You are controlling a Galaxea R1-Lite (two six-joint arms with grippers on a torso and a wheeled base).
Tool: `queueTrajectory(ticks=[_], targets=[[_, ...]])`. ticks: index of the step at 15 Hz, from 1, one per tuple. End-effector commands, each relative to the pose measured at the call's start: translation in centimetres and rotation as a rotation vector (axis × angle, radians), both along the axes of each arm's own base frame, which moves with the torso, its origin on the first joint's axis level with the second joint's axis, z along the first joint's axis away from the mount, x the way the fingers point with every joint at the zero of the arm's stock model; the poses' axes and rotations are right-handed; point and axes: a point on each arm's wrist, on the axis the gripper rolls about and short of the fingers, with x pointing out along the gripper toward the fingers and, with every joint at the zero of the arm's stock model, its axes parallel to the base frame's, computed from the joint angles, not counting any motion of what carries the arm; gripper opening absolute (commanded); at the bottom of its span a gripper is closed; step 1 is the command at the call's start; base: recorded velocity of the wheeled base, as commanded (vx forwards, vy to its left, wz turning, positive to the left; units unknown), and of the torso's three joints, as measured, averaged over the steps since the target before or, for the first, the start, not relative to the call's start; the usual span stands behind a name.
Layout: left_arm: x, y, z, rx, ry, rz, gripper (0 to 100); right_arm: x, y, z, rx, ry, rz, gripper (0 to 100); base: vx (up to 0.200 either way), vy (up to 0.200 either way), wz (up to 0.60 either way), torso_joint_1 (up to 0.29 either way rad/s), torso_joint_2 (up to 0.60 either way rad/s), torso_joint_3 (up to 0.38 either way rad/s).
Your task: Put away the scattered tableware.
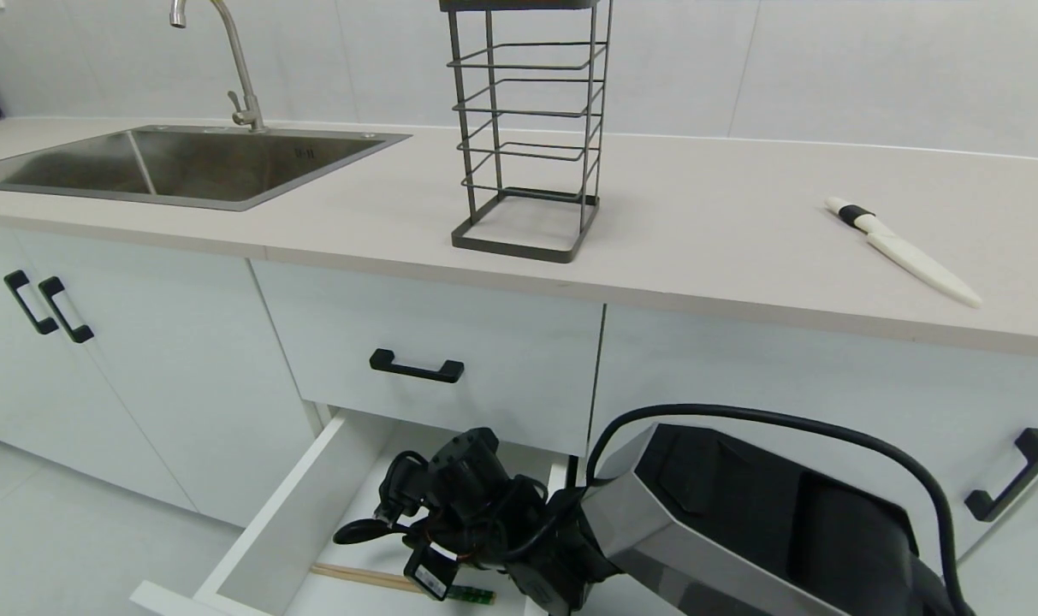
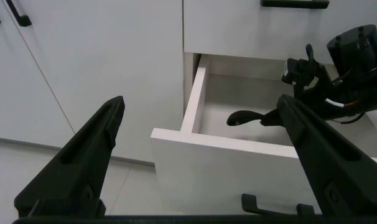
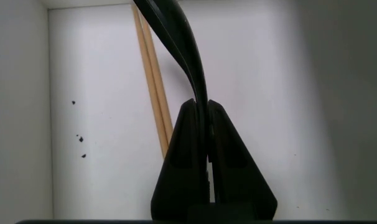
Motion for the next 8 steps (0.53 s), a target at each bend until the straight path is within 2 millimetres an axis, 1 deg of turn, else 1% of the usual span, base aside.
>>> queueTrajectory(ticks=[1, 6, 7, 8], targets=[[0.01, 0.00, 0.00, -0.001, 0.001, 0.000, 100, 0.03, 0.02, -0.35, -0.004, 0.003, 0.000, 0, 0.000, 0.000, 0.00, 0.000, 0.00, 0.000], [0.01, 0.00, 0.00, 0.001, 0.001, 0.000, 100, 0.13, 0.19, -0.20, -0.016, 0.012, 0.002, 0, 0.000, 0.000, 0.00, 0.000, 0.00, 0.000], [0.01, 0.00, 0.00, -0.001, 0.001, 0.001, 100, 0.18, 0.14, -0.22, -0.016, 0.015, 0.002, 100, 0.000, 0.000, 0.00, 0.000, 0.00, 0.000], [0.01, 0.00, 0.00, 0.001, 0.001, 0.000, 100, 0.12, 0.24, -0.15, -0.003, 0.021, 0.016, 100, 0.000, 0.000, 0.00, 0.000, 0.00, 0.000]])
